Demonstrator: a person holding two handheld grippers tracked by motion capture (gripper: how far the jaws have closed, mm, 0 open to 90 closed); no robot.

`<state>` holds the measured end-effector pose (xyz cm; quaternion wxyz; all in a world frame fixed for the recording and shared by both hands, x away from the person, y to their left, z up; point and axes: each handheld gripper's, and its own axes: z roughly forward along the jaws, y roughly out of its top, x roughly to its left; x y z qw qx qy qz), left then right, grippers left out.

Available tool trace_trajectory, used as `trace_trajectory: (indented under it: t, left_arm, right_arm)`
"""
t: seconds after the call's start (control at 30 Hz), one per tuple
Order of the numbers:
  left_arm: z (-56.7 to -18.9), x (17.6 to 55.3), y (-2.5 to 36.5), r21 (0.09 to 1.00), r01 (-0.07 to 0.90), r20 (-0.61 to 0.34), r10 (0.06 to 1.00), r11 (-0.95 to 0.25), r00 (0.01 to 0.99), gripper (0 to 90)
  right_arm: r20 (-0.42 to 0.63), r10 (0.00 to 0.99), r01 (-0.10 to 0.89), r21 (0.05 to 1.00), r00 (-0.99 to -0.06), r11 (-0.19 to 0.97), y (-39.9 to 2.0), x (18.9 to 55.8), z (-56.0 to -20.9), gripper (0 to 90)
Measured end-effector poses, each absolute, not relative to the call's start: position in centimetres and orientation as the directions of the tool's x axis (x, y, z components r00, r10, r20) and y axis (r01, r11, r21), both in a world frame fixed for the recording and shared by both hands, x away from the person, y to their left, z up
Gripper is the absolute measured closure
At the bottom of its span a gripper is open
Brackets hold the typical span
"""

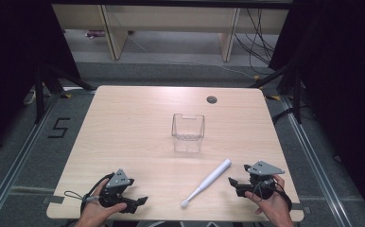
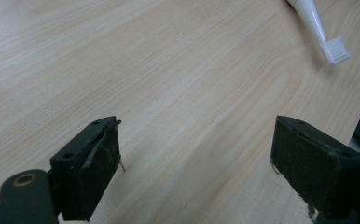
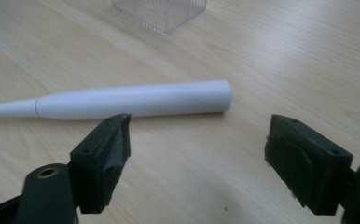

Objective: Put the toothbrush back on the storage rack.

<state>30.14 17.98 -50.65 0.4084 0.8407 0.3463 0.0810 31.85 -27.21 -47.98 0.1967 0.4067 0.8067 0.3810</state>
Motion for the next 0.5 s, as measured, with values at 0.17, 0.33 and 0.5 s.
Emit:
trace_trajectory:
  t: [0.17, 0.33, 0.5]
  left_arm:
    - [-50.7, 30.1, 18.0, 0.740, 0.520, -0.148, 0.651, -0.426, 0.745, 14.9]
    - [-50.7, 30.2, 18.0, 0.740, 0.523, -0.151, 0.652, -0.424, 0.743, 14.9]
    - [-50.7, 30.2, 18.0, 0.741, 0.520, -0.151, 0.650, -0.424, 0.745, 14.9]
  right_arm:
    - [-0.002, 0.796, 0.497, 0.780, -0.606, 0.380, -26.9, 32.6, -47.9, 33.2]
    - [0.000, 0.797, 0.489, 0.789, -0.604, 0.371, -26.7, 32.8, -47.5, 45.5]
    - [-0.018, 0.770, 0.454, 0.799, -0.638, 0.395, -26.0, 33.6, -47.1, 67.6]
